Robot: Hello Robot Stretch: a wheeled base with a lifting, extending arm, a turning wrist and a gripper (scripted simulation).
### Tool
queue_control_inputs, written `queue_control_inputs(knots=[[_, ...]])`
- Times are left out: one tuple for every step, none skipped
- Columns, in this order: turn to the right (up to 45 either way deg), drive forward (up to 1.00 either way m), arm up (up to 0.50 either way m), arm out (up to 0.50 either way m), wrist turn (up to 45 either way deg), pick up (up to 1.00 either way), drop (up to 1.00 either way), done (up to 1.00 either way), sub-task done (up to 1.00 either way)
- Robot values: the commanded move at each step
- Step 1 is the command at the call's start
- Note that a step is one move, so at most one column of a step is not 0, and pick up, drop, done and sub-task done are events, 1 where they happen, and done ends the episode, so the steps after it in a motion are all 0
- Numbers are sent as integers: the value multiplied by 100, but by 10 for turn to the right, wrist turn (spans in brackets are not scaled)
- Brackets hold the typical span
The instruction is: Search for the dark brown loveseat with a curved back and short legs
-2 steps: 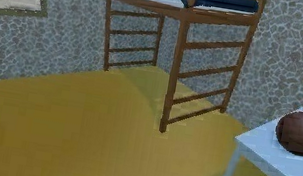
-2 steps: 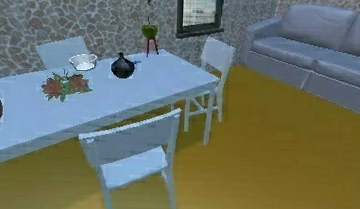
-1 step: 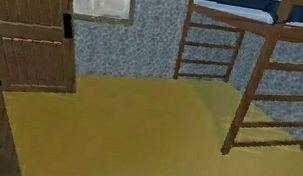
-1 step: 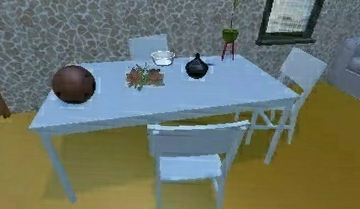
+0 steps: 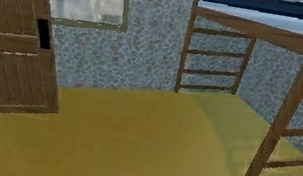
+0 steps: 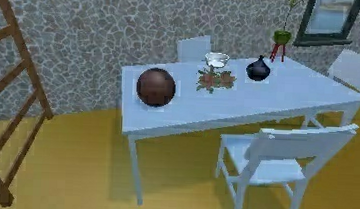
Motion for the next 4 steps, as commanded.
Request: queue_control_inputs(knots=[[-300,0,0,0,0,0,0,0,0],[0,100,0,0,0,0,0,0,0],[0,10,0,0,0,0,0,0,0],[-450,0,0,0,0,0,0,0,0]])
